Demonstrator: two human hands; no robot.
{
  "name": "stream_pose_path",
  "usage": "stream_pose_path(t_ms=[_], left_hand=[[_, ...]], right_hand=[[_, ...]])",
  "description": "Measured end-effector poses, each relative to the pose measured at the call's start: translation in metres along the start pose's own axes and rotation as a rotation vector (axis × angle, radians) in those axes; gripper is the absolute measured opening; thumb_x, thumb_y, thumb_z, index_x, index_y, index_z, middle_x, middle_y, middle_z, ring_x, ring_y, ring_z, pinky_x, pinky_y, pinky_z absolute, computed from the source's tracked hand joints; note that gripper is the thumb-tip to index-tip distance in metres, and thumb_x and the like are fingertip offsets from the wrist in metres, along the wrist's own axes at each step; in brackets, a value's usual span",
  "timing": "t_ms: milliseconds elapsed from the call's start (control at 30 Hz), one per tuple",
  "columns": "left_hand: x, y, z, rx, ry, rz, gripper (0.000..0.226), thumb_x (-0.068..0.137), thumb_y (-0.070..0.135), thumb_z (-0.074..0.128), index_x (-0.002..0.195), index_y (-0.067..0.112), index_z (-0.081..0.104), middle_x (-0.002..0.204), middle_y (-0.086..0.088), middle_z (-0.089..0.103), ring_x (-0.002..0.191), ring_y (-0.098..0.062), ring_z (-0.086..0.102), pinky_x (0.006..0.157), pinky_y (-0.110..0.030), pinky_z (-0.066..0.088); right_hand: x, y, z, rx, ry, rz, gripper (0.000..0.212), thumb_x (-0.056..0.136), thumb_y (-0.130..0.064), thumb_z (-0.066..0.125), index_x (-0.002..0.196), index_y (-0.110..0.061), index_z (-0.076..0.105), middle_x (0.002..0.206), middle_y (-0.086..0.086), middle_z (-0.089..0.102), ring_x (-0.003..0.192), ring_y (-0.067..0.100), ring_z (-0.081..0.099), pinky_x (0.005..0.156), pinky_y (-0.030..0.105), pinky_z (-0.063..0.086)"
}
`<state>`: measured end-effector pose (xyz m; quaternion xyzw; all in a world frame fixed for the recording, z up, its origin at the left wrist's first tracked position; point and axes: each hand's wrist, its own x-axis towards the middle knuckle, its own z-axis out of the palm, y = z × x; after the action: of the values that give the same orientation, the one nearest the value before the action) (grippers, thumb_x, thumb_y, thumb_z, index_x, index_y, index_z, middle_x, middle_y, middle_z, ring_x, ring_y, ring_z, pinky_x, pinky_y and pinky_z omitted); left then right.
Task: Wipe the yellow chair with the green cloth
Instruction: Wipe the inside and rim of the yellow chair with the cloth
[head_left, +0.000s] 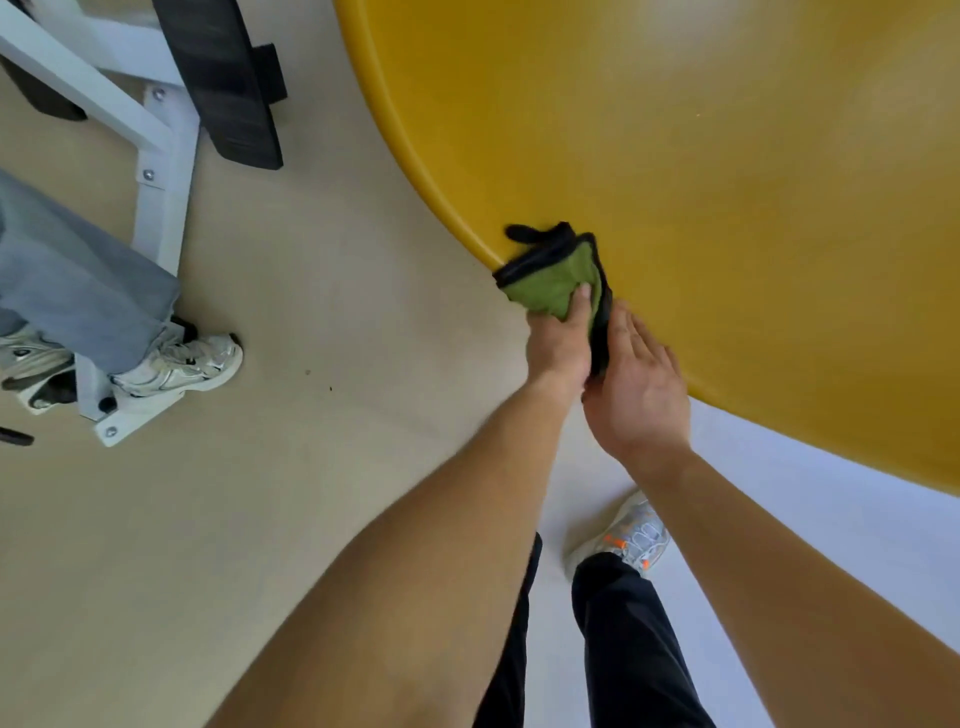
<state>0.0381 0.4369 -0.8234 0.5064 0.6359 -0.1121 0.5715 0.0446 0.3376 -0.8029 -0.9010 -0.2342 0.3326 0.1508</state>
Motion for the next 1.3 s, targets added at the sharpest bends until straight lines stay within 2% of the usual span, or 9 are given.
stream_pose_path(t_ms=[100,233,400,567,767,900,1033,1167,1300], left_hand=[[-0.008,-0.012,0.013,0.025,-0.1,-0.05,0.062,0.097,0.061,0.041,0.128,0.009,0.057,0.121,-0.011,0.065,0.098,-0.027,0.06,0.088,-0.035,0.047],[-0.006,0.02,-0.02,0.05,0.192,0.105,0.046,0.102,0.052,0.039,0.1,0.008,0.055,0.116,-0.02,0.067,0.097,-0.033,0.063,0.075,-0.029,0.042],[0.022,0.136,-0.109,0.012,0.493,0.502,0.042,0.103,0.038,0.048,0.124,0.003,0.049,0.121,-0.011,0.064,0.108,-0.025,0.062,0.072,-0.012,0.036],[0.026,0.181,-0.135,0.157,0.467,0.782,0.047,0.1,0.028,0.055,0.135,0.002,0.037,0.122,-0.01,0.059,0.108,-0.019,0.057,0.086,-0.014,0.041],[0.026,0.111,-0.137,0.275,0.068,0.454,0.037,0.103,0.041,0.046,0.125,0.011,0.043,0.116,-0.014,0.067,0.107,-0.035,0.063,0.079,-0.031,0.045],[0.029,0.132,-0.167,0.437,0.06,0.601,0.028,0.102,0.033,0.052,0.105,0.006,0.06,0.098,-0.012,0.068,0.094,-0.033,0.064,0.069,-0.024,0.037],[0.019,0.224,-0.188,0.333,0.15,0.819,0.019,0.102,0.028,0.051,0.101,0.009,0.052,0.094,0.001,0.063,0.086,-0.02,0.061,0.072,-0.02,0.041],[0.009,0.354,-0.167,0.397,0.17,1.087,0.023,0.102,0.033,0.049,0.113,0.012,0.05,0.102,0.003,0.061,0.09,-0.012,0.061,0.079,-0.026,0.05],[0.01,0.374,-0.145,0.775,0.301,1.133,0.047,0.099,0.032,0.056,0.137,0.011,0.04,0.122,-0.01,0.064,0.105,-0.03,0.065,0.089,-0.046,0.052]], right_hand=[[0.002,0.01,0.0,0.032,-0.042,-0.023,0.075,0.097,-0.019,0.05,0.159,-0.008,0.01,0.166,0.006,0.022,0.153,0.019,0.017,0.122,0.045,0.019],[0.001,0.001,-0.002,0.08,-0.035,0.033,0.081,0.088,-0.008,0.053,0.159,-0.007,0.014,0.163,0.008,0.028,0.152,0.022,0.021,0.122,0.046,0.019],[0.005,-0.037,-0.012,-0.072,-0.061,0.231,0.073,0.085,-0.01,0.048,0.154,-0.007,0.024,0.158,0.008,0.038,0.15,0.024,0.027,0.115,0.054,0.029],[0.058,-0.104,-0.06,0.085,-0.165,0.456,0.041,0.091,-0.019,0.044,0.131,-0.012,0.05,0.132,0.015,0.059,0.12,0.041,0.055,0.103,0.051,0.041],[0.132,-0.183,-0.109,0.533,0.115,-0.03,0.062,0.097,-0.026,0.036,0.158,-0.027,0.024,0.164,0.0,0.027,0.145,0.027,0.034,0.112,0.038,0.033],[0.129,-0.166,-0.08,0.67,-0.118,0.232,0.063,0.105,-0.053,0.018,0.158,-0.021,0.025,0.165,0.005,0.025,0.15,0.027,0.024,0.123,0.043,0.019],[0.116,-0.144,-0.049,0.65,-0.137,0.241,0.051,0.108,-0.008,0.02,0.158,-0.003,0.009,0.166,0.02,-0.007,0.154,0.032,-0.009,0.123,0.039,-0.003],[0.123,-0.149,-0.046,0.536,-0.128,0.189,0.05,0.108,-0.01,0.021,0.158,-0.008,0.014,0.166,0.02,-0.009,0.153,0.032,-0.012,0.124,0.04,-0.004],[0.126,-0.141,-0.047,0.466,-0.168,0.184,0.051,0.107,-0.004,0.022,0.158,-0.01,0.016,0.166,0.018,-0.011,0.153,0.032,-0.012,0.123,0.036,-0.002]])
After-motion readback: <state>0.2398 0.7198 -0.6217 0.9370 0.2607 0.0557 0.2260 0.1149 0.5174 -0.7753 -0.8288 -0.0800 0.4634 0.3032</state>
